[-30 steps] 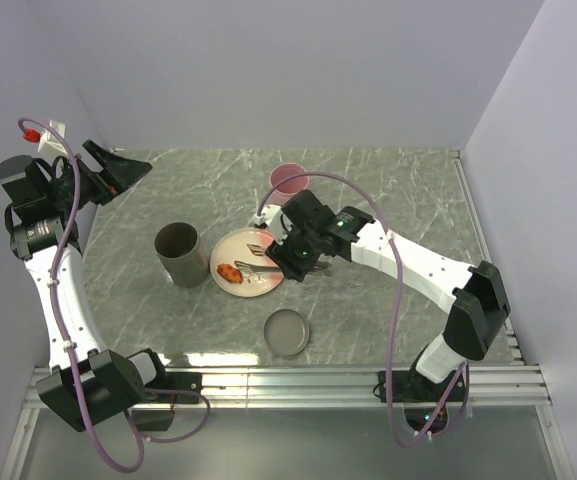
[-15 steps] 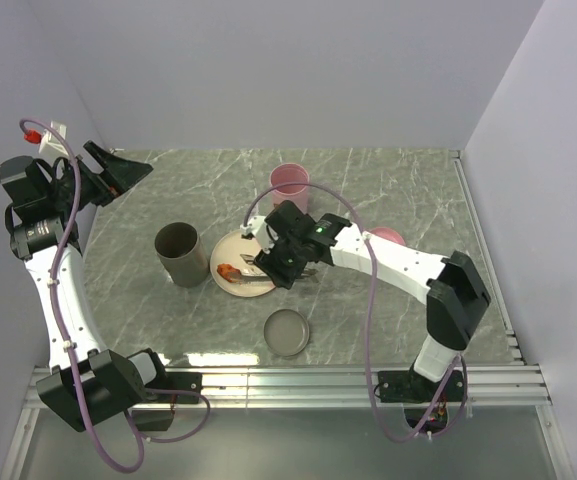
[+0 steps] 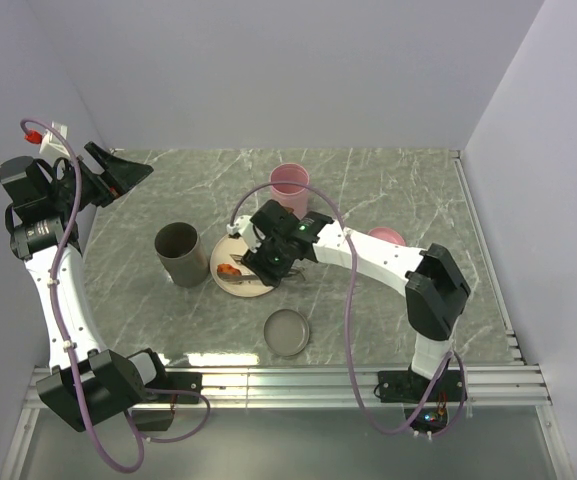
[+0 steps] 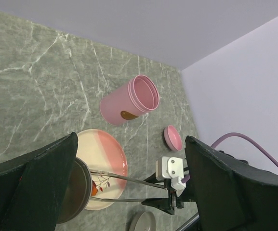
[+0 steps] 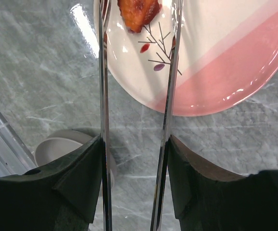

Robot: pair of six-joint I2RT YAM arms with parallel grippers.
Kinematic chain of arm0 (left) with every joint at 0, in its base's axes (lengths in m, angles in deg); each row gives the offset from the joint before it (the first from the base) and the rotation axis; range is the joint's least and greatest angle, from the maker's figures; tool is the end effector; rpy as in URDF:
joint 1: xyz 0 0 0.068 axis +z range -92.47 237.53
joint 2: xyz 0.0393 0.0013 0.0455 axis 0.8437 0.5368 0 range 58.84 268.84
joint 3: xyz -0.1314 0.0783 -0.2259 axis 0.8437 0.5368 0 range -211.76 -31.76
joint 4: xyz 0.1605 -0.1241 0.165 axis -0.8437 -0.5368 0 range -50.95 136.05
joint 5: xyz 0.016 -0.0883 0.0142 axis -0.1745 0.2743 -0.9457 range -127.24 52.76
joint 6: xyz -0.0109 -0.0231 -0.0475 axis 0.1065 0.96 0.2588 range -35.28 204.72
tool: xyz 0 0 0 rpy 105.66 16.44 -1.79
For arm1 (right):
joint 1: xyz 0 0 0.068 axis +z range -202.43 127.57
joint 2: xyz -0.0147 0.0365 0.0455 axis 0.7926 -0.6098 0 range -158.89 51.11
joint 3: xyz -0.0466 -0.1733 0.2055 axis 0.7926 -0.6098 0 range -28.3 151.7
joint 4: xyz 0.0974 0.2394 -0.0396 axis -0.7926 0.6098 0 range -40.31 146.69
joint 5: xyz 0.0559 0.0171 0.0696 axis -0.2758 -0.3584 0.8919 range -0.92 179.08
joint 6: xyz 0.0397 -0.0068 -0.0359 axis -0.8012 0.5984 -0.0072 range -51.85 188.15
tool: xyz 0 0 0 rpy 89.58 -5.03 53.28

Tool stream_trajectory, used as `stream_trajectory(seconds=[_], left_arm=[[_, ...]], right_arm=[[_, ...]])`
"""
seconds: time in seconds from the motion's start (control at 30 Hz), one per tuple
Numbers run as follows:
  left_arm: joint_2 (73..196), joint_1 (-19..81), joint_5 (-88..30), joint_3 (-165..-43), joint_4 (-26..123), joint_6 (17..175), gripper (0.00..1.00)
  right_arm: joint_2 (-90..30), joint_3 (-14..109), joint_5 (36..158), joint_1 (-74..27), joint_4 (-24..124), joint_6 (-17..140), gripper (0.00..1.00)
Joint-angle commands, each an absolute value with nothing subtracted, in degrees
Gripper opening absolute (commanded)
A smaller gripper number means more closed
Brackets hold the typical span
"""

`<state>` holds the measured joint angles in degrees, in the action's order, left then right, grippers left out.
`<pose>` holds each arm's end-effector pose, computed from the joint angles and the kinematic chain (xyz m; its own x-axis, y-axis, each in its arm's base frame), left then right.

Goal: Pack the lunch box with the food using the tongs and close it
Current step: Pick up the fake food from the plate.

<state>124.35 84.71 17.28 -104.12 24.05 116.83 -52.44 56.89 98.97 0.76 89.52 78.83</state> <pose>0.2250 0.0828 0.4178 -0.4279 -0.5664 -0.7044 0.2442 0.6779 -0.6934 0.2292 0.3165 0.2574 -0.3440 -0.7646 -0.5451 -0.9228 0.3827 0.0457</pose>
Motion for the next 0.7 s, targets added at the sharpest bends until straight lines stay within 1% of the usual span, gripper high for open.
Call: stream_trajectory(seconds=[0.0, 0.2, 0.3, 0.53, 0.67], left_arm=[[123.5, 85.0, 17.4, -105.0, 24.7, 115.7, 0.99], [123.2, 85.0, 16.9, -104.9, 23.6, 114.4, 1.00], [123.2, 85.0, 17.1, -104.9, 23.9, 114.7, 1.00], [123.8, 85.0, 17.3, -105.7, 23.9, 115.1, 0.99], [123.8, 85.0, 17.2, -106.0, 23.5, 114.7, 0.99]], right_arm=[[-53.4, 59.8, 98.3, 1.3, 88.2, 78.3, 0.59], [-53.9, 59.9, 98.7, 1.2, 88.6, 78.3, 0.58], [-54.1, 60.0, 98.5, 1.3, 89.0, 78.6, 0.55], [-53.6, 61.1, 98.0, 1.1, 89.7, 79.1, 0.42], [-51.9, 61.3, 97.6, 1.0, 90.1, 79.3, 0.38]])
